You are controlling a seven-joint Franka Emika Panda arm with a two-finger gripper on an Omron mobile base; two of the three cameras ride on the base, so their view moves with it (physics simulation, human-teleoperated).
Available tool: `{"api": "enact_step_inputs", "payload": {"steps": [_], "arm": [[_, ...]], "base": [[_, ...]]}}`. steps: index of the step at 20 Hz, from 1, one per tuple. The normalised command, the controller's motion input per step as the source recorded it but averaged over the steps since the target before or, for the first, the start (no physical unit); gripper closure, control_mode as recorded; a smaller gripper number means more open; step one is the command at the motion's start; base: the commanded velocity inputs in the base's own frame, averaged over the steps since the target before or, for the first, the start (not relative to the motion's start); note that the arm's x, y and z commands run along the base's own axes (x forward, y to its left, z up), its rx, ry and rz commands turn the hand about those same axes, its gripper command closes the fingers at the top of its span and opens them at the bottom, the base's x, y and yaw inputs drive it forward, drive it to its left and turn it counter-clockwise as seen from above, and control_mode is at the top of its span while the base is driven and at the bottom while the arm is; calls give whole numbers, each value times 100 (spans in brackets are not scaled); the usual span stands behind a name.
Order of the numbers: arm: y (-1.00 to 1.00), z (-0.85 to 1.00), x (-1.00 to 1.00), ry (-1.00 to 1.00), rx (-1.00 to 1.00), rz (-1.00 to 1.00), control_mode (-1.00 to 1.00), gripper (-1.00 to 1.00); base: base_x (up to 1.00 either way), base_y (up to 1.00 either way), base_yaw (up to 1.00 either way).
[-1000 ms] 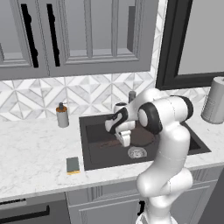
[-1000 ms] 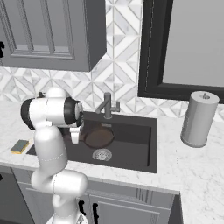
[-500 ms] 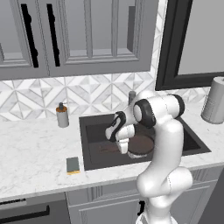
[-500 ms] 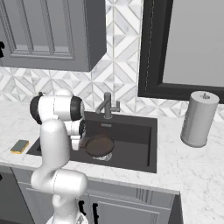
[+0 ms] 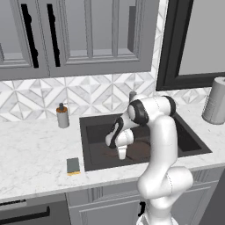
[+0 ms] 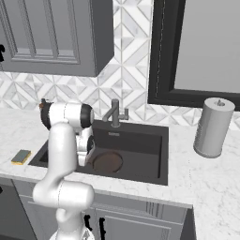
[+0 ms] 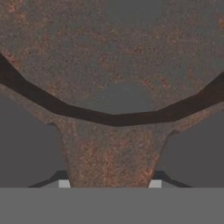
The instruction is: Pick the pan and sponge and place them into the sink. Then turn on the water.
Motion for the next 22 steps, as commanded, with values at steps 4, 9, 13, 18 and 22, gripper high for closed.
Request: {"api": "enact_step_inputs", "payload": {"steps": [4,9,13,18,22], "arm": [[0,-43,15,0,0,-8,-100,100],[0,-38,9,0,-4,-7,-100,100],[0,-11,1,0,-1,-2,-100,100],[1,-4,0,6,0,1,-100,-100],[0,17,0,22,2,11,-100,-100]], "base": [[0,0,0],[0,0,0],[0,0,0],[0,0,0],[0,0,0]]}}
